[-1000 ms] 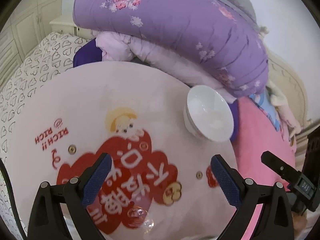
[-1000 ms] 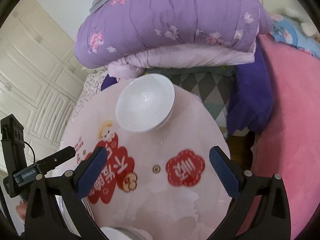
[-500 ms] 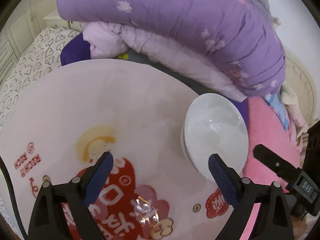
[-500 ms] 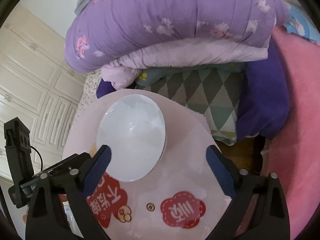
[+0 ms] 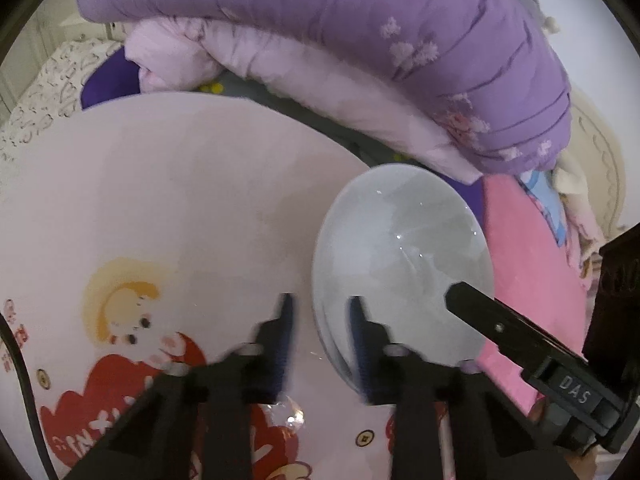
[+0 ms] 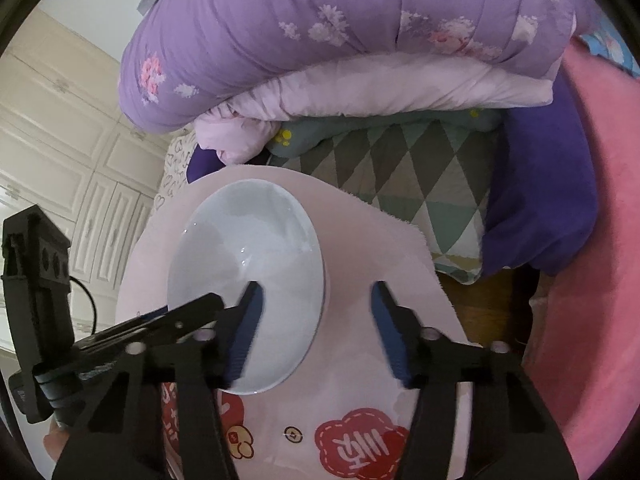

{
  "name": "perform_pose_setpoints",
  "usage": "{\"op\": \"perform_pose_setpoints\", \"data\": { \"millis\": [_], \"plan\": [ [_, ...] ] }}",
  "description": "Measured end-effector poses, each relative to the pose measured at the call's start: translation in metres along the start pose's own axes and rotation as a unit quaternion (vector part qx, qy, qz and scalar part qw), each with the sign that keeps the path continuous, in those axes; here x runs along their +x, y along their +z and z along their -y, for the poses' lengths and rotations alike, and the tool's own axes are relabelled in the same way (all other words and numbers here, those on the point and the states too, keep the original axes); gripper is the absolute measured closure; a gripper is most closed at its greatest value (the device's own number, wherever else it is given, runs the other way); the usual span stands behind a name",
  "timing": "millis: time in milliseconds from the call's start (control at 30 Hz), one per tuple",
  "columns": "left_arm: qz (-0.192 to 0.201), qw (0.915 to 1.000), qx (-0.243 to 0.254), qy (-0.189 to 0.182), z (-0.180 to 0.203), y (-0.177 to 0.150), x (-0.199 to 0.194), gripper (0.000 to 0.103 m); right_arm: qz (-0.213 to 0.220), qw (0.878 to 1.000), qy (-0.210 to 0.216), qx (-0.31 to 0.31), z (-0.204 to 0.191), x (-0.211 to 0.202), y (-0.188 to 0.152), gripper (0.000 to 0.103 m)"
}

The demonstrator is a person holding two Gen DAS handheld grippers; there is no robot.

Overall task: Organize plates and bowls
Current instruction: 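Grip the last bowl rim with both grippers from opposite sides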

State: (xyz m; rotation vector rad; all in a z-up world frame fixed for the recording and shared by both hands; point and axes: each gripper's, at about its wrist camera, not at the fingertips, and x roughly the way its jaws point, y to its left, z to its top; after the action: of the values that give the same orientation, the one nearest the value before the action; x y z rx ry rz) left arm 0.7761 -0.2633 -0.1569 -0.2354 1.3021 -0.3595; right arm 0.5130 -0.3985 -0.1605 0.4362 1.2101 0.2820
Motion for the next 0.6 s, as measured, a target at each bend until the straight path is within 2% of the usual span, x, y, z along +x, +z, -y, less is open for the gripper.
{"op": "perform_pose_setpoints", "data": {
  "millis": [33, 100, 200, 400, 600],
  "plan": [
    [0.001, 1.0000, 0.000, 0.000, 0.000, 0.000, 0.000, 0.090, 0.000, 1.000, 0.001, 0.000, -0.001, 0.002, 0.000, 0.074],
    [0.006, 1.0000, -0.003, 0.001, -0.001, 0.002, 0.001, 0.091, 0.003, 1.000, -0.013, -0.001, -0.004, 0.002, -0.001, 0.084],
    [0.008, 0.9999, -0.014, -0.004, -0.003, 0.001, 0.003, 0.092, 0.009, 0.999, -0.031, -0.008, -0.007, 0.001, -0.004, 0.091],
    [0.013, 0.9999, -0.011, 0.003, -0.002, -0.007, -0.006, 0.092, 0.005, 0.999, -0.036, -0.007, -0.013, -0.002, -0.013, 0.092],
    [0.019, 0.9998, -0.003, 0.006, -0.005, -0.026, -0.032, 0.092, 0.012, 0.999, -0.042, -0.017, -0.028, -0.014, -0.026, 0.092]
  ]
}}
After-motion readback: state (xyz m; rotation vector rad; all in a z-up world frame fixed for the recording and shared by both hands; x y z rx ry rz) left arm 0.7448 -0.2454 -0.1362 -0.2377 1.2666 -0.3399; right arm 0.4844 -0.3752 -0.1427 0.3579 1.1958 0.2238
